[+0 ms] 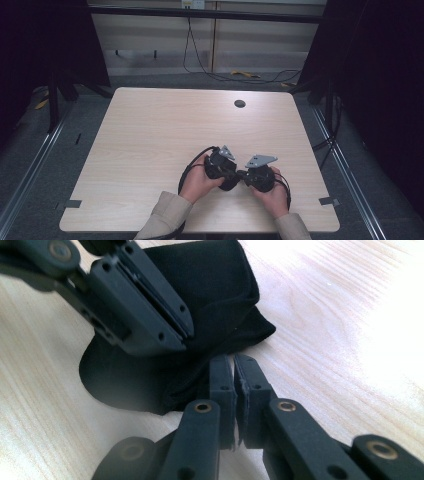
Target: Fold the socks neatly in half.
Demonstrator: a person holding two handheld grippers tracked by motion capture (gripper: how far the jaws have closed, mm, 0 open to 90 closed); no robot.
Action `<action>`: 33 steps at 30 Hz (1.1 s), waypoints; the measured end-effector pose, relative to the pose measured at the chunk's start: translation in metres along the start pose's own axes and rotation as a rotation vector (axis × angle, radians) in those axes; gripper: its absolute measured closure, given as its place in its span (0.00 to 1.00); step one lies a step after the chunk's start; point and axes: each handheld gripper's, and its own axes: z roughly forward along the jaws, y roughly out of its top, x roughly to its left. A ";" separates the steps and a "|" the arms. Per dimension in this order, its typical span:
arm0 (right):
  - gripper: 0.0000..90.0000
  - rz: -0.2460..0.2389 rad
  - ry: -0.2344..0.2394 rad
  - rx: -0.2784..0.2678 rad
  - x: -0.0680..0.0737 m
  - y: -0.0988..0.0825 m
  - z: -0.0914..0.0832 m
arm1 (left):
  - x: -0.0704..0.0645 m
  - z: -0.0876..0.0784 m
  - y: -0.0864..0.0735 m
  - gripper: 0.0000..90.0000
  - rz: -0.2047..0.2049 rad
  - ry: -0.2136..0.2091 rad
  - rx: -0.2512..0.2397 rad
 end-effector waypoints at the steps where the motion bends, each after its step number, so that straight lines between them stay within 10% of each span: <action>1: 0.96 0.000 0.000 0.000 0.000 0.000 0.000 | 0.000 0.000 0.000 0.96 0.000 0.000 0.000; 17: 0.97 0.002 -0.002 -0.005 0.000 -0.001 0.000 | -0.005 -0.008 0.000 0.83 0.025 -0.005 -0.024; 25: 0.96 0.006 0.000 -0.007 0.000 -0.001 0.000 | 0.006 -0.031 -0.003 0.76 -0.013 0.039 -0.120; 33: 0.96 0.004 -0.001 -0.011 -0.001 -0.002 0.000 | 0.010 -0.010 -0.007 0.85 0.017 0.086 -0.057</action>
